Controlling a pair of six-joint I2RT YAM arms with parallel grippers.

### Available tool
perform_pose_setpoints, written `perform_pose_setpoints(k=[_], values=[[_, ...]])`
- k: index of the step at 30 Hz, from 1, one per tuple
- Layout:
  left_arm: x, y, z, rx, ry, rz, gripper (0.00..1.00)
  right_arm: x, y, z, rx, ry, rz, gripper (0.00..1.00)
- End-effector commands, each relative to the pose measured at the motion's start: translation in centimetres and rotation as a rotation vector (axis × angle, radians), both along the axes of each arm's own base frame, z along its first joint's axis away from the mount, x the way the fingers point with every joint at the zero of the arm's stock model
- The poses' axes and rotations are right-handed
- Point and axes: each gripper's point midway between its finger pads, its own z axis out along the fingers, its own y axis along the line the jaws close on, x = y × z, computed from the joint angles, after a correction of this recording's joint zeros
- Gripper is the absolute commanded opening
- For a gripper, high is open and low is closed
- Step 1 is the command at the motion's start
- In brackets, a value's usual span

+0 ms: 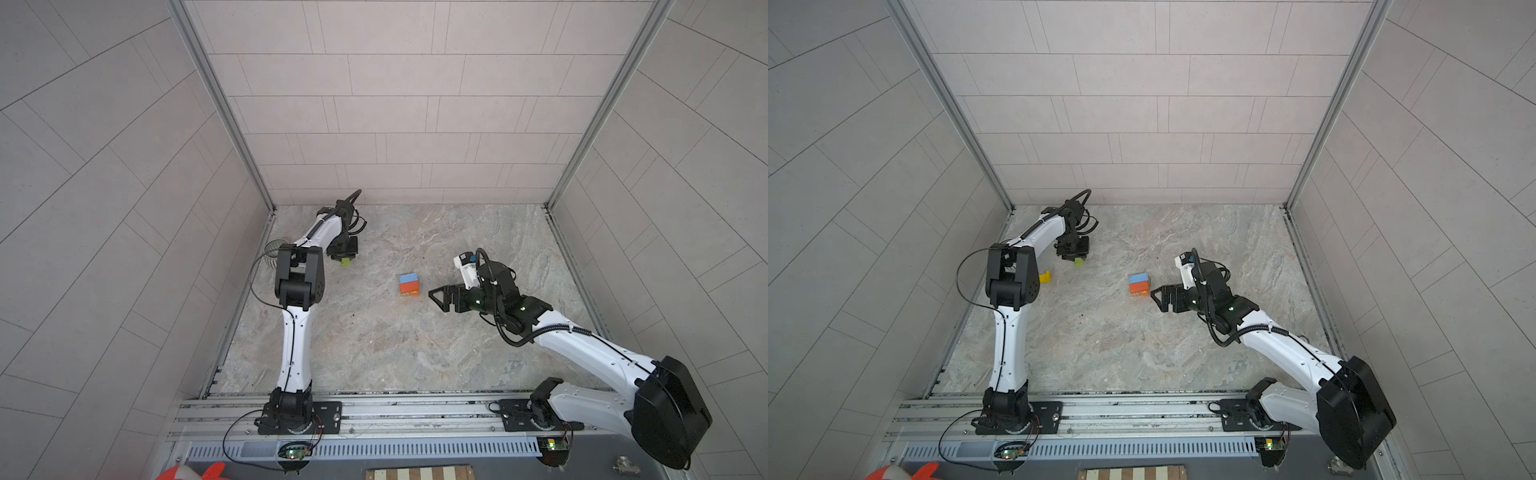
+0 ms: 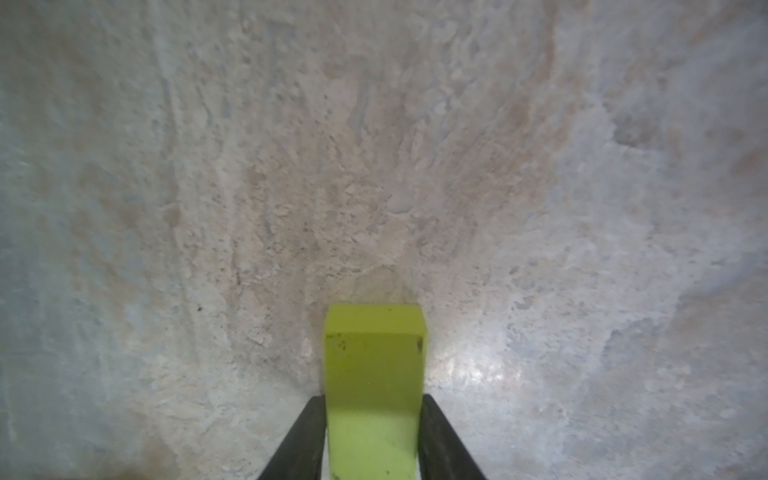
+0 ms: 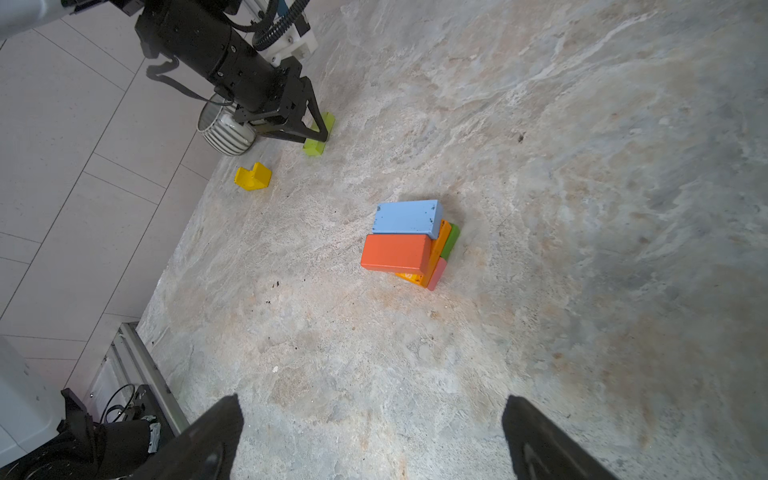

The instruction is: Build the wood block tower

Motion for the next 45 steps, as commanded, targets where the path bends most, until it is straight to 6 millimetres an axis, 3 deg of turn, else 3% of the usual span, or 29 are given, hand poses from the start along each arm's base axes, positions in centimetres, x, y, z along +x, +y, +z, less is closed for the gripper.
perform_pose_setpoints(k=[1, 9, 16, 20, 27, 37, 45], values=[[-0.4, 0.3, -0.4, 0.003, 0.025, -0.001, 0.33, -0.2, 0.1, -0.3, 0.005, 0.005, 0.009, 1.00], [-1.0, 0.3, 0.8, -0.009, 0.040, 0.063, 0.26, -0.1, 0.0, -0.3, -0.002, 0.005, 0.008, 1.00], [-2.5, -0.9, 4.8, -0.042, -0.005, 0.136, 0.26, 0.4, -1.3, -0.2, -0.013, 0.056, -0.015, 1.00], [-3.9, -2.3, 7.1, -0.054, -0.036, 0.154, 0.26, 1.0, -2.9, -0.3, -0.022, 0.087, -0.078, 1.00], [-6.8, -7.0, 10.1, -0.067, -0.087, 0.117, 0.26, 1.0, -5.3, 0.4, -0.062, 0.087, -0.164, 1.00], [-11.2, -15.3, 9.2, -0.109, -0.124, 0.041, 0.26, 0.1, -8.1, -0.8, -0.116, 0.135, -0.229, 1.00], [-12.2, -19.0, 7.6, -0.095, -0.119, 0.013, 0.26, -0.2, -9.4, -1.7, -0.110, 0.161, -0.245, 1.00]])
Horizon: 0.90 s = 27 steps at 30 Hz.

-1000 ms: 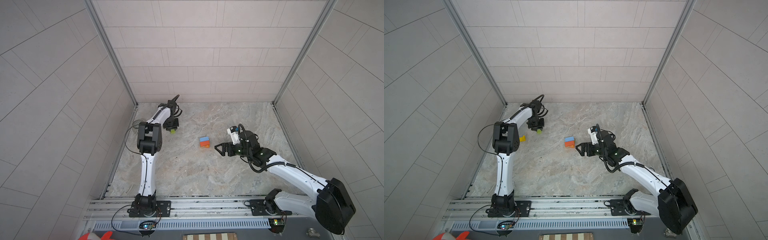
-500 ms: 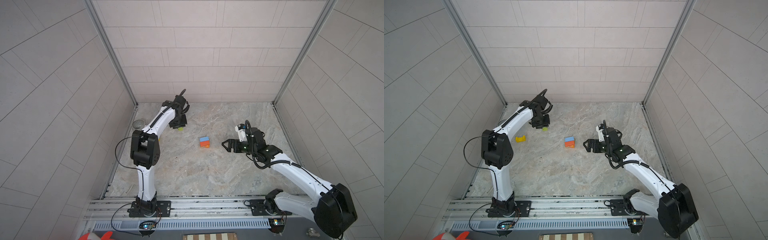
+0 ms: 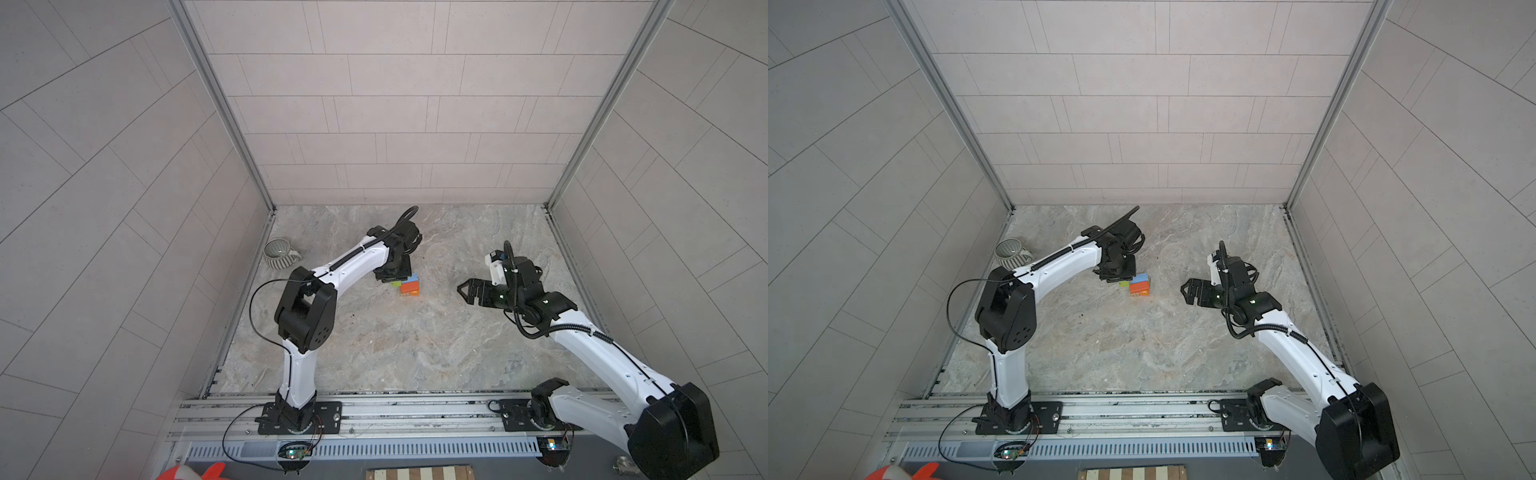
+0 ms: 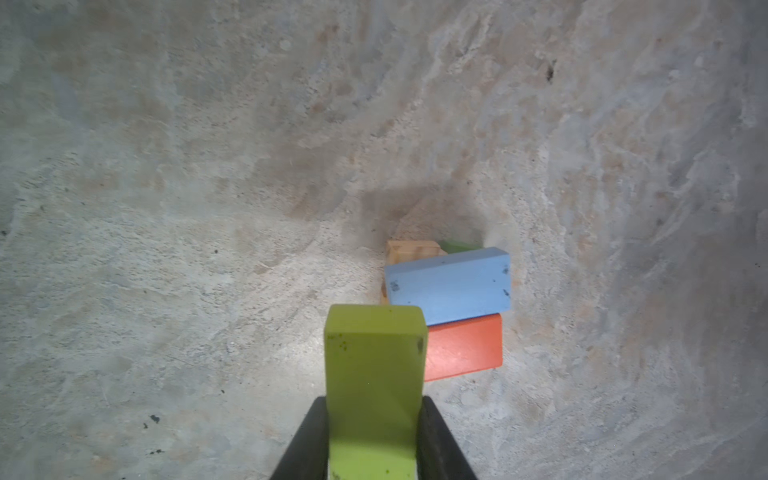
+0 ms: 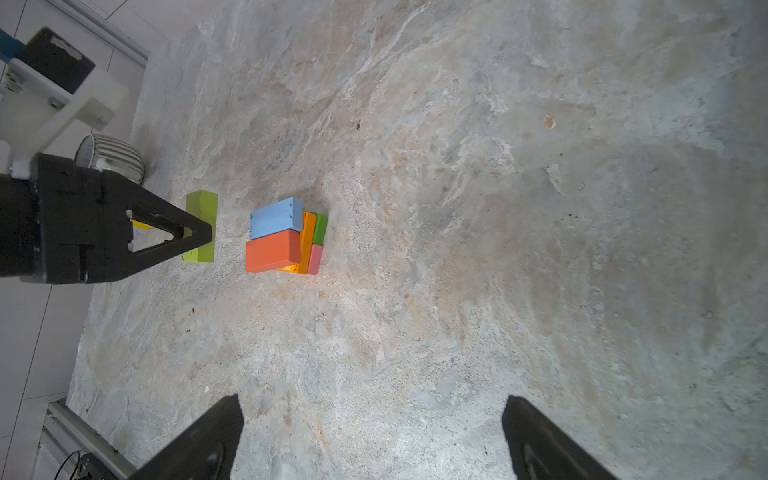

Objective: Build the wood block tower
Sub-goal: 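Carry the lime green block with the left gripper over the block stack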

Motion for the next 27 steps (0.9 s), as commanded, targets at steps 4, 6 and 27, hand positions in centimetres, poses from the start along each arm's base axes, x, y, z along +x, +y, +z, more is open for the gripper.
perform_pose_setpoints(k=[4, 6, 27], values=[[0.7, -1.4, -0.4, 0.010, -0.026, 0.042, 0.26, -0.6, -0.9, -0.4, -0.006, 0.015, -0.001, 0.99], [0.9, -1.9, -0.6, 0.012, -0.028, 0.037, 0.26, -0.5, -1.0, -0.4, -0.001, 0.018, -0.003, 0.99], [1.1, -3.4, -1.2, 0.065, -0.025, 0.015, 0.25, -0.4, -1.1, -0.6, 0.045, 0.023, -0.008, 0.99]])
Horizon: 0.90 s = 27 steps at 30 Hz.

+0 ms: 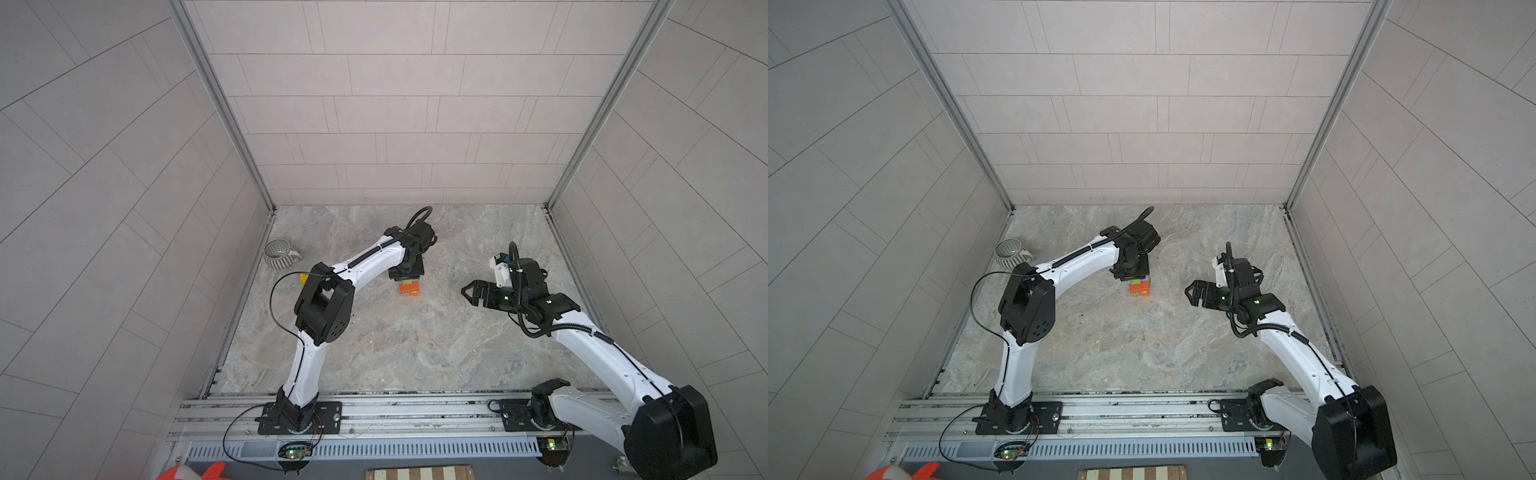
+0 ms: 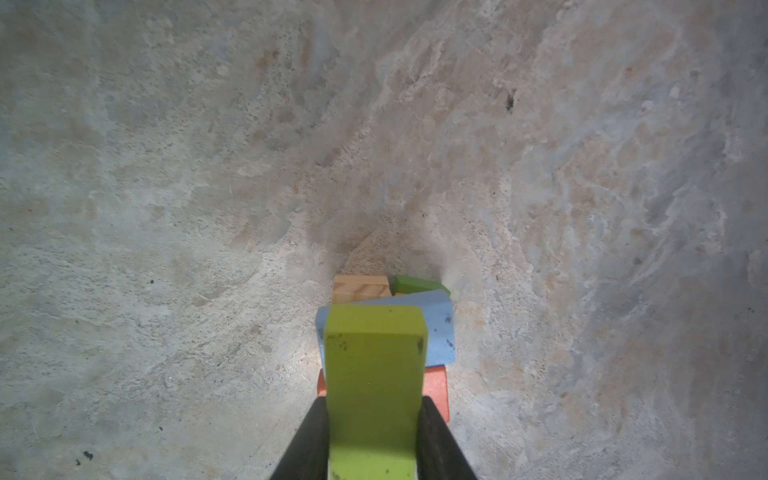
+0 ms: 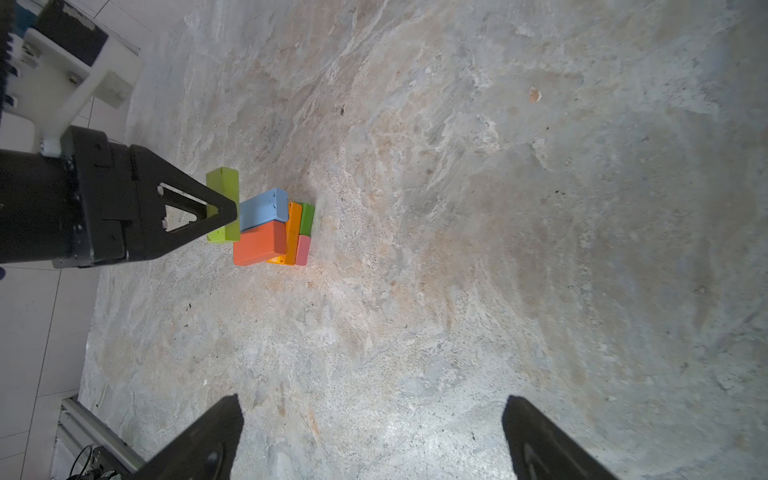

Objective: Build the wood block tower
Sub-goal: 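Carry the lime green block with the left gripper over the block stack, then lower the lime green block onto the stack and open the left gripper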

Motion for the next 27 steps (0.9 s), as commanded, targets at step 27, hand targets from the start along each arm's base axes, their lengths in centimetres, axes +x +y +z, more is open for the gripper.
perform_pose_setpoints(k=[27], values=[[-0.8, -0.8, -1.5, 0.036, 0.030, -0.009, 0.48, -0.2, 0.1, 0.2, 0.033, -0.015, 0.014, 0.99]])
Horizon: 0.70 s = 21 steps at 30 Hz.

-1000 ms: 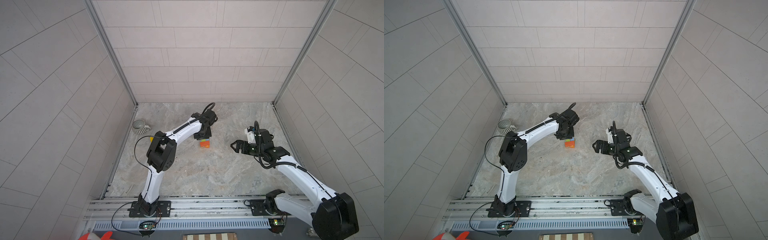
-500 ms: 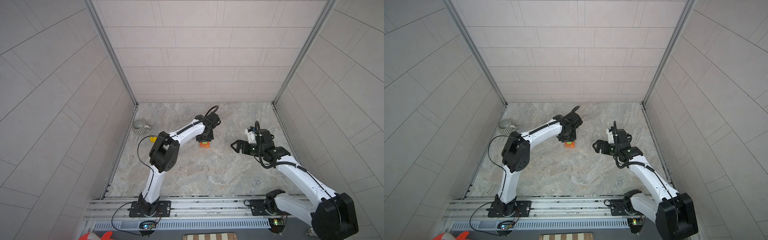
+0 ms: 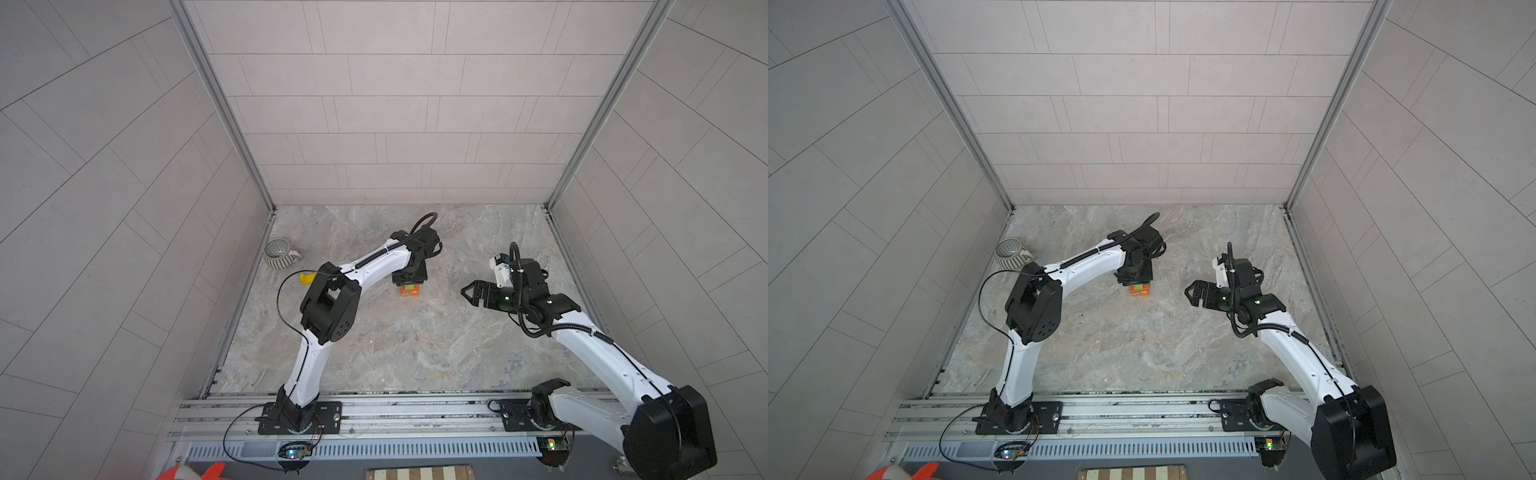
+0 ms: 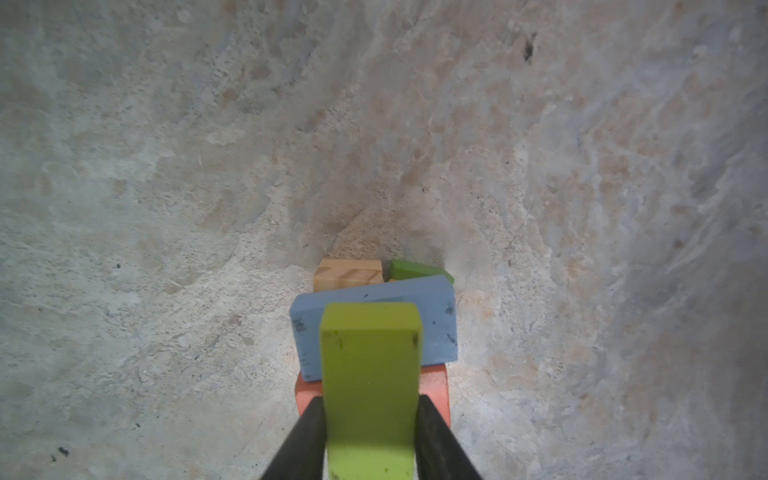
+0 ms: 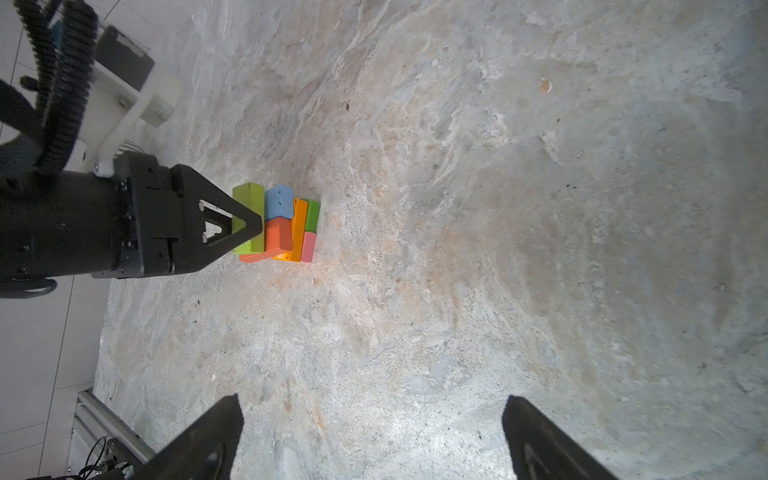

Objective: Build the wood block tower
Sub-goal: 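Lower the lime green block onto the stack and open the left gripper, then withdraw the left gripper toward the robot while the right arm swings across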

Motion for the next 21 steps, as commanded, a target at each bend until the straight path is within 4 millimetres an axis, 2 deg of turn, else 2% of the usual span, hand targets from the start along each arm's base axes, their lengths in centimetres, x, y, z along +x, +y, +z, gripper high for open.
perform_pose_setpoints(k=[1, 5, 7, 11, 15, 17, 19, 21], values=[[0.1, -0.2, 0.1, 0.009, -0.004, -0.007, 0.51, -0.1, 0.0, 0.3, 0.009, -0.022, 0.004, 0.99], [0.1, -0.1, 1.0, 0.010, -0.025, -0.017, 0.60, -0.1, -0.1, 0.7, 0.002, -0.041, 0.008, 0.99], [0.2, 0.3, 2.3, 0.016, -0.053, -0.020, 0.66, -0.1, -0.4, 1.0, -0.011, -0.056, 0.007, 0.99], [0.0, 2.0, 6.0, 0.027, -0.142, -0.035, 0.80, -0.2, -1.1, 1.9, -0.056, -0.081, -0.005, 1.00], [-1.1, 5.8, 10.2, 0.039, -0.258, -0.021, 0.95, 0.1, -0.5, 2.4, -0.065, -0.081, 0.017, 0.99], [-1.9, 8.2, 11.9, 0.016, -0.314, 0.014, 0.98, 0.5, 0.1, 2.6, -0.083, -0.086, 0.030, 0.99], [-2.8, 10.9, 12.6, -0.023, -0.354, 0.073, 1.00, 1.1, 0.9, 2.7, -0.117, -0.092, 0.044, 0.98], [-3.9, 13.6, 13.7, -0.085, -0.417, 0.134, 1.00, 1.9, 2.8, 3.0, -0.150, -0.100, 0.077, 0.94]])
